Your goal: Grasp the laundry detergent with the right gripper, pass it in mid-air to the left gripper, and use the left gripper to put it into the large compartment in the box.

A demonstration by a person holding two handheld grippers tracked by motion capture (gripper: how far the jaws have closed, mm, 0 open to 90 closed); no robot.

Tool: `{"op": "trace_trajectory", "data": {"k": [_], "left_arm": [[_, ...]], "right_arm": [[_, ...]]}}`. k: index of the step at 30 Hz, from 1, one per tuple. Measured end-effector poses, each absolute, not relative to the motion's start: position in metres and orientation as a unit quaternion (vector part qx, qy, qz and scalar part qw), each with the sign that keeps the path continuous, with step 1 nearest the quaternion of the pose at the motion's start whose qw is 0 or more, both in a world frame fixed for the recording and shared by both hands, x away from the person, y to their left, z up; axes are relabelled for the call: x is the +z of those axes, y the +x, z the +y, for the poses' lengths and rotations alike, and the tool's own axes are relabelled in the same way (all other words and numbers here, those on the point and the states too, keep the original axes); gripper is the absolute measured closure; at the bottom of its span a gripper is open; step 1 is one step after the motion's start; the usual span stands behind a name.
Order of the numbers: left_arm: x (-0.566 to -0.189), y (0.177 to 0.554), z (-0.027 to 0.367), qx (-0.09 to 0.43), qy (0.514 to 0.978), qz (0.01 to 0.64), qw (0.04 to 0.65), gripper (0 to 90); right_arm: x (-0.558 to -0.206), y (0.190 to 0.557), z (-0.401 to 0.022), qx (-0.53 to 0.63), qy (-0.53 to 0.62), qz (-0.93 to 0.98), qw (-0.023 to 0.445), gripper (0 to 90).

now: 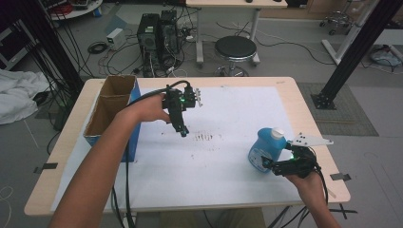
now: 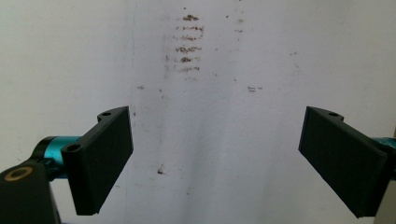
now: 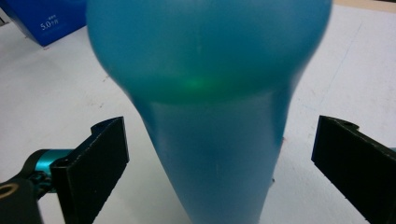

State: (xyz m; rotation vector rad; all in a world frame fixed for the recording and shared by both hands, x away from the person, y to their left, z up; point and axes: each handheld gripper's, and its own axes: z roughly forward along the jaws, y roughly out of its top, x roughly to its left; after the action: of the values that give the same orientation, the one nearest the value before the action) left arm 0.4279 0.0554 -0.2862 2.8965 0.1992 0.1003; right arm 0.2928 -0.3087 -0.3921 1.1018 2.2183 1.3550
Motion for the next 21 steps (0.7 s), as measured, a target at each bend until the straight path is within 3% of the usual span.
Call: {"op": "trace_trajectory", "data": {"k": [15,19,21], "left_arm": [[-0.287,0.428,0.056,0.033,0.99,0.069,0.118,10.0],[-0.288,0.428,0.057,0.033,0.99,0.071,0.118,10.0],[-0.288,0.428,0.057,0.033,0.99,0.07,0.117,10.0]], "right_arm": [[-0.406,0.298,-0.302,0.512,0.378,0.749,0.182,4.8],[-0.408,0.298,-0.302,0.525,0.369,0.745,0.18,15.0],[-0.41,0.298,-0.302,0.523,0.371,0.746,0.18,14.9]]}}
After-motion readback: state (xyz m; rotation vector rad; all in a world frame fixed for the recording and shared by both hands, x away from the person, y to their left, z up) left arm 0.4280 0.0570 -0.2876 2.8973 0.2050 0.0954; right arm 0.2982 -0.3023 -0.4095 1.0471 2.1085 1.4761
